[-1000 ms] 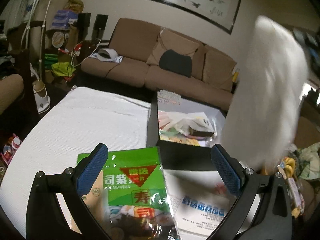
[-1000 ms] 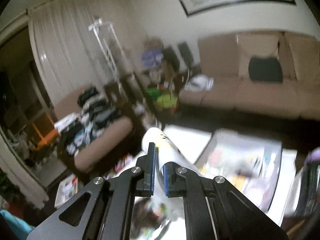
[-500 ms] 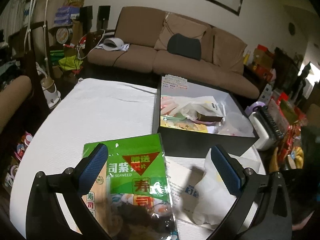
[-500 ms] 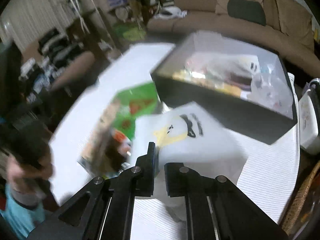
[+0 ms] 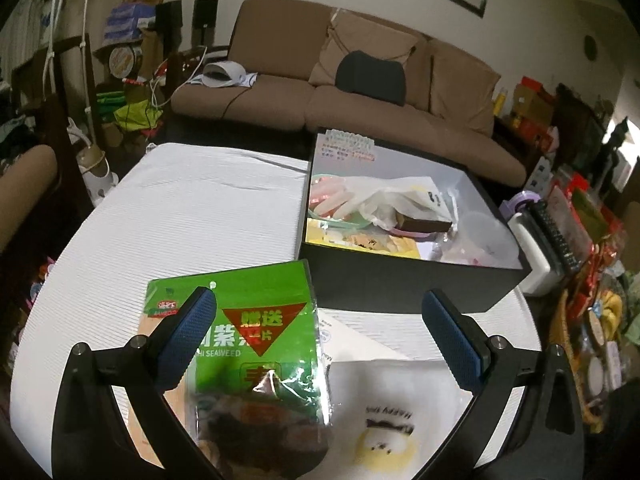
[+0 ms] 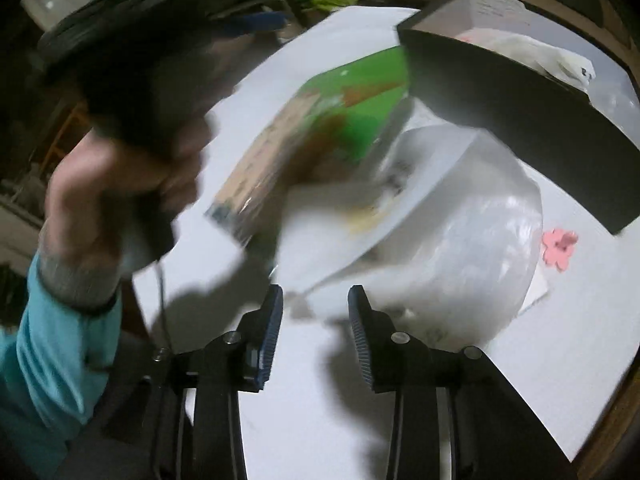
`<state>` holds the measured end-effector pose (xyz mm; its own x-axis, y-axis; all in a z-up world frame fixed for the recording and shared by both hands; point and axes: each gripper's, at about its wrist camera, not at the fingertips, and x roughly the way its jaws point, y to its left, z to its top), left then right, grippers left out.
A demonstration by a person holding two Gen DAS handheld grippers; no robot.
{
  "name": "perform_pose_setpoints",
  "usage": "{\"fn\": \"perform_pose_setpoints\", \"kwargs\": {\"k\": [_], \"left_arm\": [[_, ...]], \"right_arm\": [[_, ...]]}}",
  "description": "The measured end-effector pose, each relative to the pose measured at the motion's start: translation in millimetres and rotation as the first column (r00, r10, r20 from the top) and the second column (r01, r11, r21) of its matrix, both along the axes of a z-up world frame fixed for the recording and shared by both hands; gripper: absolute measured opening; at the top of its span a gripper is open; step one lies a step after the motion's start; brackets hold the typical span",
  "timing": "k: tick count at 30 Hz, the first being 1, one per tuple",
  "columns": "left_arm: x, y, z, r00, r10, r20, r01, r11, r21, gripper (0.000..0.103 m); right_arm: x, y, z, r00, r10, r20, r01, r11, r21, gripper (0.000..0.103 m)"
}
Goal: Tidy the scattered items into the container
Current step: 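Lower the bag onto the table before the left tool and release, then reach into the box and grasp the white plastic glove with the right tool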
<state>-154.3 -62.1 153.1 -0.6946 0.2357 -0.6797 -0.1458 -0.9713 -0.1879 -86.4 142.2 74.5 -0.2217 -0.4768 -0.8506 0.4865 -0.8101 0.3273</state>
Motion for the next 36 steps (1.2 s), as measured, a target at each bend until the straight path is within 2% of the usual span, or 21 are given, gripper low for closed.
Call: {"fn": "perform_pose_setpoints", "kwargs": {"k": [1,4,7,9,12,15,18,19,23,26,30,33,36], "left_arm": [[1,2,-2,1.000,-0.007,0.002,0.007,1.000,-0.009,0.103],[6,11,-5,0.998,-0.054,0.015,0.054,0.998,-0.018,0.103],[12,31,-11,0.991,-0.131,0.038,0.131,0.991,-0.009,0.103],[16,51,-19,0.983,-0.177,0.056,0.180,0.982,-0.055,0.103],[20,69,-25,0.982,-0.179,0.052,0.184,0.976,-0.115,0.103],[17,64,-17,0.989,-0.145,0.023,0.146,0.986,-0.080,0.103],[13,45,-10,0.994,-0.106,-0.008,0.106,0.994,-0.011,0.103],[11,39,-9,0.995,-0.095,-0.016,0.095,0.995,0.000,0.103],[5,21,-11,0.997,-0.070,-0.018,0.071,0.997,0.020,0.103],[-2,8,-14,0.999,-0.053,-0.007,0.053,0.998,0.044,0.103],[-11,-3,-21,0.999,-0.039,0.008,0.039,0.998,0.052,0.103],[-15,-9,-29,0.999,-0.035,0.025,0.034,0.997,0.066,0.103],[-17,-13,-38,0.998,-0.039,0.044,0.036,0.998,0.060,0.103]], "right_arm": [[7,10,4,0.999,-0.027,-0.025,0.028,1.000,0.013,0.051],[20,46,18,0.988,-0.119,-0.100,0.123,0.992,0.040,0.060],[18,93,24,0.949,-0.266,-0.167,0.280,0.958,0.068,0.062],[12,123,26,0.916,-0.360,-0.179,0.374,0.926,0.053,0.062],[-3,145,36,0.882,-0.410,-0.233,0.434,0.899,0.061,0.062],[-30,138,58,0.876,-0.385,-0.292,0.414,0.909,0.043,0.062],[-79,125,79,0.891,-0.330,-0.313,0.359,0.932,0.040,0.068],[-101,117,84,0.895,-0.304,-0.326,0.342,0.937,0.064,0.071],[-191,88,88,0.894,-0.245,-0.376,0.334,0.923,0.192,0.072],[-258,65,66,0.928,-0.196,-0.316,0.295,0.906,0.303,0.072],[-322,30,7,0.965,-0.100,-0.242,0.213,0.837,0.504,0.071],[-341,15,-30,0.977,-0.006,-0.214,0.141,0.773,0.618,0.071],[-354,12,-54,0.976,0.049,-0.214,0.119,0.698,0.706,0.070]]}}
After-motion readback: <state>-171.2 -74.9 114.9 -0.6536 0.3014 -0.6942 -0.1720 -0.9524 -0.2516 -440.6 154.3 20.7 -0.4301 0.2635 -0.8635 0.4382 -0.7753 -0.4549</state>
